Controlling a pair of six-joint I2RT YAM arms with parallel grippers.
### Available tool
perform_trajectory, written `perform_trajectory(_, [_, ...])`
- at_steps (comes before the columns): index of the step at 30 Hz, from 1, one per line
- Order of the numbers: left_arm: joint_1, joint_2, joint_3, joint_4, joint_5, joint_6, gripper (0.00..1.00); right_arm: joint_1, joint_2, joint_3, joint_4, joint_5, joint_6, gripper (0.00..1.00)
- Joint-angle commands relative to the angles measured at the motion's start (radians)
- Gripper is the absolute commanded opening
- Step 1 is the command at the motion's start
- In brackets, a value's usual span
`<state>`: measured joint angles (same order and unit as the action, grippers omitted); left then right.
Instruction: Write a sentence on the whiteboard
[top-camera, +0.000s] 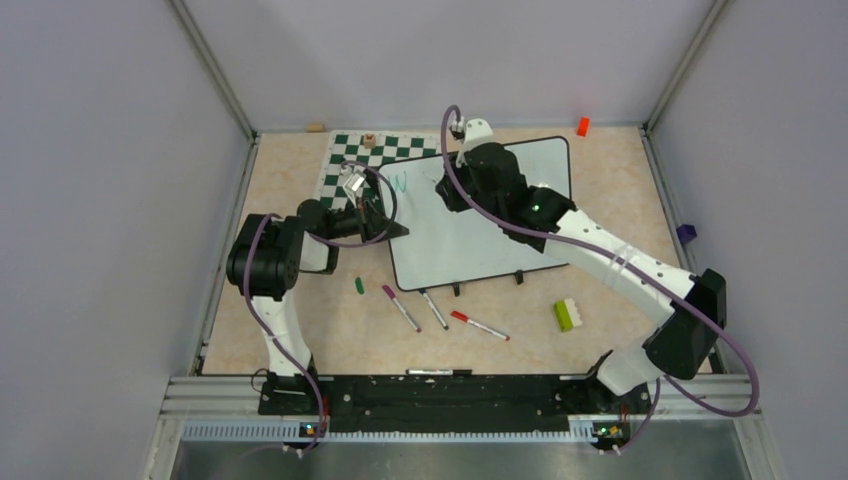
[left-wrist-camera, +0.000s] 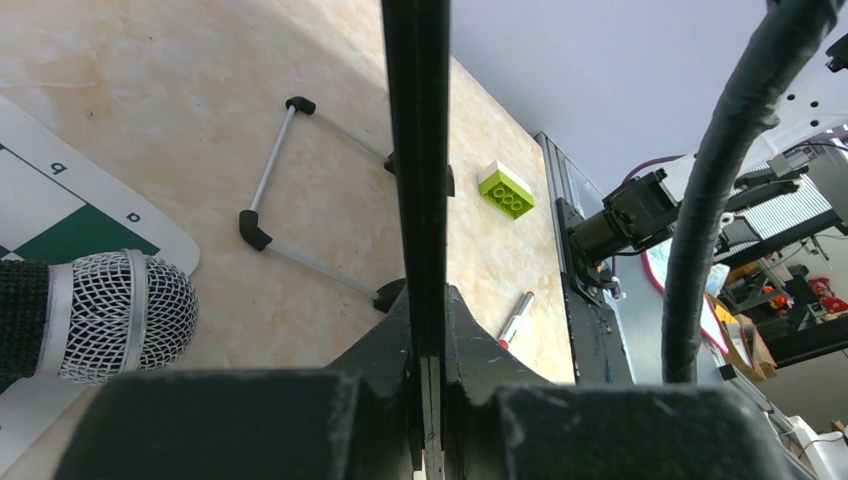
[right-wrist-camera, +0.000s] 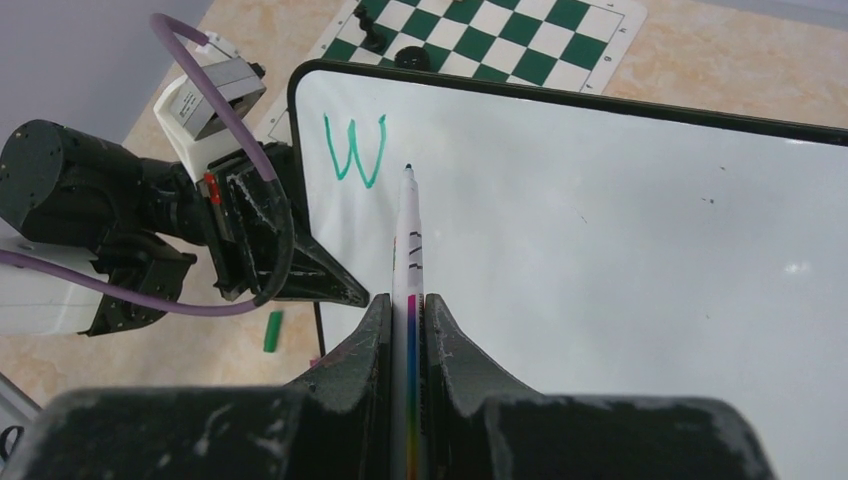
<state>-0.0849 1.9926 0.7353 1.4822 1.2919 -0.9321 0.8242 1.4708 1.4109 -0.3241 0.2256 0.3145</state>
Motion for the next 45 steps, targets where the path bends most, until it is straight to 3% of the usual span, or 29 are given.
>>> perform_trajectory(1, [0.014, -0.007, 0.026, 0.138, -0.03, 0.013, 0.0, 0.027, 0.049, 0.088, -0.044, 0.009, -0.006, 0.0])
perform_trajectory(45, [0.014, -0.024, 0.009, 0.138, -0.033, 0.03, 0.0, 0.033, 0.221, 0.22, -0.081, 0.077, -0.017, 0.0])
